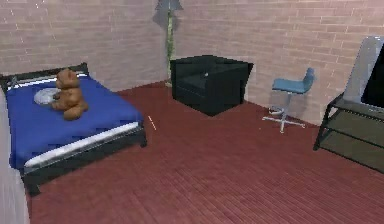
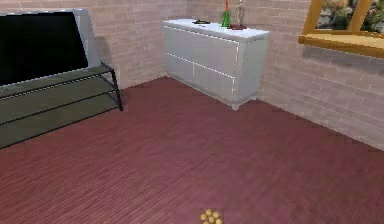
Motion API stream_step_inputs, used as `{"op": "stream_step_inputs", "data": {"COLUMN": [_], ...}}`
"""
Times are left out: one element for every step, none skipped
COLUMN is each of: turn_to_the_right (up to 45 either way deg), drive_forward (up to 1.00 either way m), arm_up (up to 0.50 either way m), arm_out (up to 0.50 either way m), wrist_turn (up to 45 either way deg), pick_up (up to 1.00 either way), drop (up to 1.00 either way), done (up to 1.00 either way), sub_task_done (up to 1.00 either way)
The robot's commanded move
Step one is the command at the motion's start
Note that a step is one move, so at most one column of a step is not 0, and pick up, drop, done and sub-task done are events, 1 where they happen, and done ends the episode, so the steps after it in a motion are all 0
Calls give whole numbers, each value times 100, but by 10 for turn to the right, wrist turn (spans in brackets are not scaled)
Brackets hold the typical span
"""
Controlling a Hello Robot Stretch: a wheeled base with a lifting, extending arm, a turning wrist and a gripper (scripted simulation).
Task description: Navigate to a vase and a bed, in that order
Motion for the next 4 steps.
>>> {"op": "stream_step_inputs", "data": {"turn_to_the_right": [0,-270,0,-180], "drive_forward": [50,0,60,0], "arm_up": [0,0,0,0], "arm_out": [0,0,0,0], "wrist_turn": [0,0,0,0], "pick_up": [0,0,0,0], "drop": [0,0,0,0], "done": [0,0,0,0], "sub_task_done": [0,0,0,0]}}
